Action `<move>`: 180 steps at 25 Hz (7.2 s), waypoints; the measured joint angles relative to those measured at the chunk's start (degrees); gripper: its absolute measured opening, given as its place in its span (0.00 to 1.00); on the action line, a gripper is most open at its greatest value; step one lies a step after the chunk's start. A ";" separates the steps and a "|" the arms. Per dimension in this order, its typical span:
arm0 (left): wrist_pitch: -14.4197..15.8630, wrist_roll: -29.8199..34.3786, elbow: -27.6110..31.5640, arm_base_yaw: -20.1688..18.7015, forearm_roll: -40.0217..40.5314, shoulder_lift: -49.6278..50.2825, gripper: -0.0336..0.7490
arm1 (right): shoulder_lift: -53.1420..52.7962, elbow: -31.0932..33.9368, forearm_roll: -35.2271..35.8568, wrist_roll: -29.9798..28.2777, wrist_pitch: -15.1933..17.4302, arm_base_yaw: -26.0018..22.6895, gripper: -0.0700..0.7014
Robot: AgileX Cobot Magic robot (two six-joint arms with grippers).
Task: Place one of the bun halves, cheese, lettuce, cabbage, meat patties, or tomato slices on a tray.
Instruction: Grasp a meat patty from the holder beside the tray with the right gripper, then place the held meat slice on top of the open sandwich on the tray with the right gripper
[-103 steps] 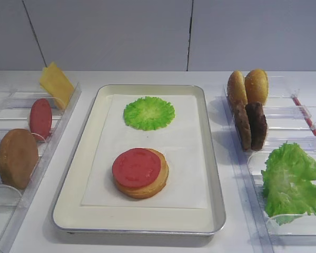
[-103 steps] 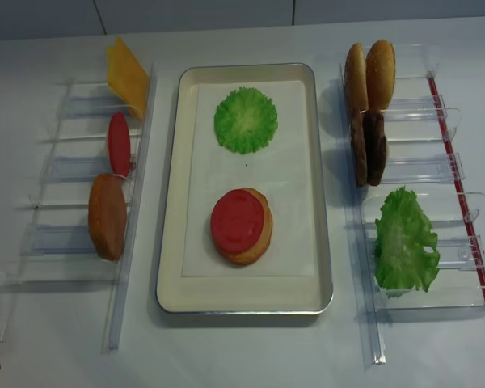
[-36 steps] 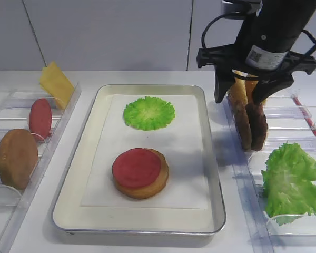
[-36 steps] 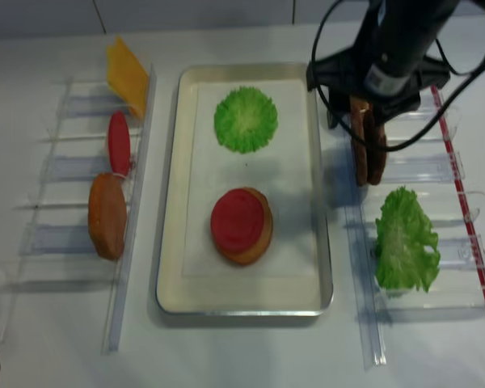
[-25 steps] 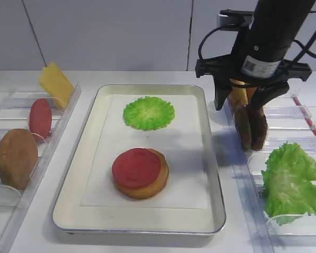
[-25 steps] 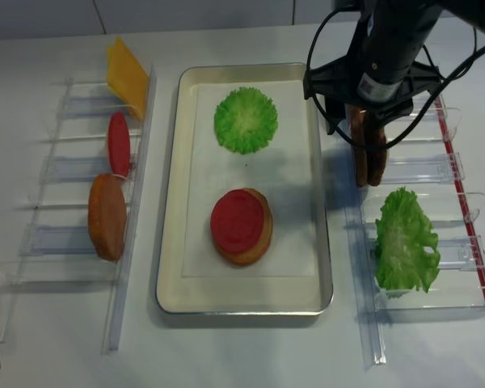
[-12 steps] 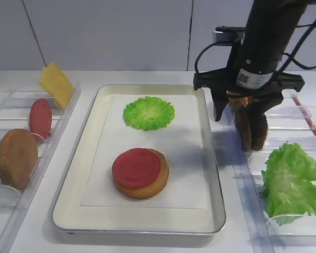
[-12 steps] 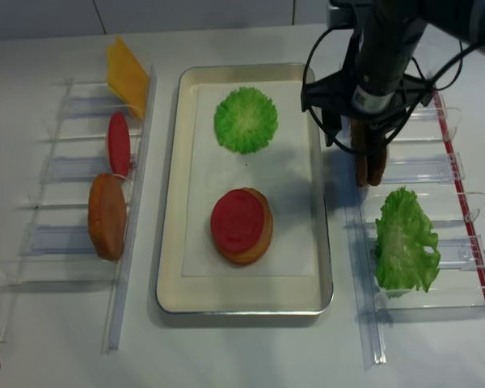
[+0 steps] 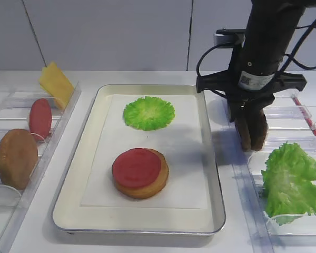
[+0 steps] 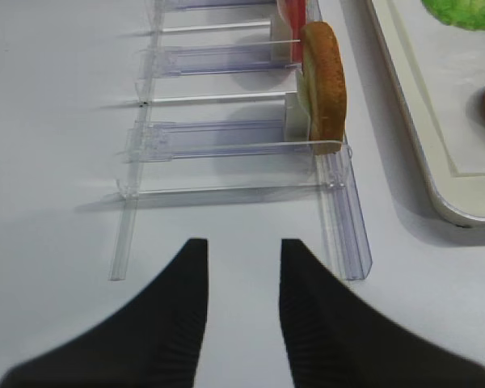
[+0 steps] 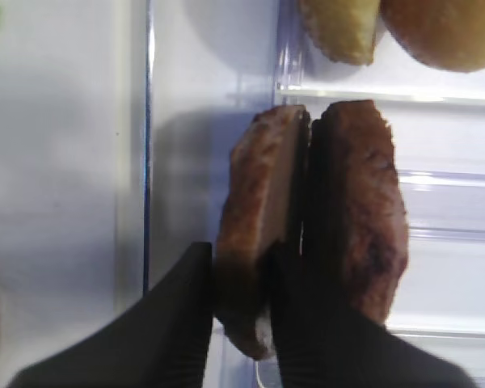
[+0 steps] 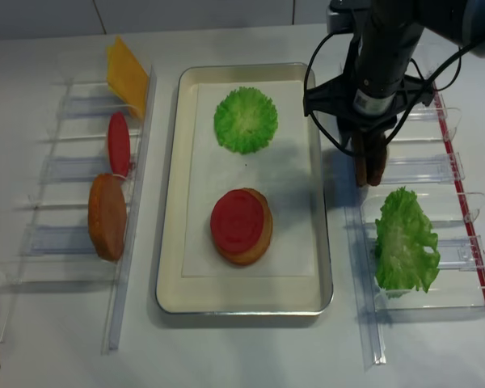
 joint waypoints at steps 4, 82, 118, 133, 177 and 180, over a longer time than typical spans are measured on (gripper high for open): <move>0.00 0.00 0.00 0.00 0.00 0.00 0.31 | 0.00 -0.23 -0.33 0.00 0.68 0.00 0.33; 0.00 0.00 0.00 0.00 0.00 0.00 0.31 | 0.76 34.51 96.62 -76.17 2.64 -6.90 0.31; 0.00 0.00 0.00 0.00 0.00 0.00 0.31 | 1.24 34.51 98.46 -75.28 -5.07 -3.94 0.31; 0.00 0.00 0.00 0.00 0.00 0.00 0.31 | 1.24 34.51 98.24 -75.01 -7.14 -3.94 0.32; 0.00 0.00 0.00 0.00 0.00 0.00 0.31 | 1.24 33.24 91.98 -66.72 -10.89 -2.31 0.53; 0.00 0.00 0.00 0.00 0.00 0.00 0.31 | 1.24 32.95 90.89 -66.23 -11.82 -1.73 0.53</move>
